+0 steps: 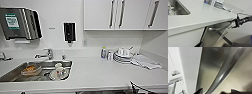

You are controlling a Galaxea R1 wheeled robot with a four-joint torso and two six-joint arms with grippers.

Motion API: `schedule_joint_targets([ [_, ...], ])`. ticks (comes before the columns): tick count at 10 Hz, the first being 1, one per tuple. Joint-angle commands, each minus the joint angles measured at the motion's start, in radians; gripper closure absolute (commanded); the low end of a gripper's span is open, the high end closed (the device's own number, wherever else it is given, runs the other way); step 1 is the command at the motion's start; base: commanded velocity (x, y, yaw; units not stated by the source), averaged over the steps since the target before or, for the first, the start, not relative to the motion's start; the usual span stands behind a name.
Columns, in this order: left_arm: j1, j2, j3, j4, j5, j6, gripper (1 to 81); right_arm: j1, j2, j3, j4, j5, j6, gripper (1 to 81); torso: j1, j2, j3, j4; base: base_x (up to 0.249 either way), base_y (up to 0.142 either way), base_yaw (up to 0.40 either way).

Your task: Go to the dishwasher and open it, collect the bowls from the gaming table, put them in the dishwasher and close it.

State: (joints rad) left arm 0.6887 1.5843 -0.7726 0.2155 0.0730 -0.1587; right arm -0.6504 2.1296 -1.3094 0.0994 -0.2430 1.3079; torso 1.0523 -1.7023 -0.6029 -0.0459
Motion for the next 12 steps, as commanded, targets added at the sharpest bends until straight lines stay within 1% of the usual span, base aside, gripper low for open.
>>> schedule_joint_targets([
  [1, -0.090, -0.032, 0.021, 0.013, 0.001, -0.001, 1.0, 0.108, 0.003, -0.028, 0.000, -0.018, 0.053, 1.0, 0.000, 0.000, 0.000, 0.000, 0.000, 0.000, 0.000],
  [2, -0.090, -0.032, 0.021, 0.013, 0.001, -0.001, 1.0, 0.105, 0.011, -0.046, 0.000, -0.018, 0.076, 1.0, 0.000, 0.000, 0.000, 0.000, 0.000, 0.000, 0.000],
  [5, -0.090, -0.032, 0.019, 0.013, 0.001, -0.001, 1.0, 0.100, 0.045, -0.100, -0.012, -0.024, 0.097, 1.0, 0.000, 0.000, 0.000, 0.000, 0.000, 0.000, 0.000],
  [8, -0.090, -0.027, 0.015, 0.013, 0.001, -0.001, 1.0, 0.084, 0.063, -0.146, -0.023, -0.030, 0.099, 1.0, 0.000, 0.000, 0.000, 0.000, 0.000, 0.000, 0.000],
  [10, -0.090, -0.015, 0.015, 0.015, 0.001, -0.001, 1.0, 0.048, 0.080, -0.200, -0.024, -0.032, 0.099, 1.0, 0.000, 0.000, 0.000, 0.000, 0.000, 0.000, 0.000],
  [12, -0.090, -0.003, 0.001, 0.013, 0.002, -0.001, 1.0, 0.034, 0.074, -0.208, -0.041, -0.047, 0.099, 1.0, 0.000, 0.000, 0.000, 0.000, 0.000, 0.000, 0.000],
])
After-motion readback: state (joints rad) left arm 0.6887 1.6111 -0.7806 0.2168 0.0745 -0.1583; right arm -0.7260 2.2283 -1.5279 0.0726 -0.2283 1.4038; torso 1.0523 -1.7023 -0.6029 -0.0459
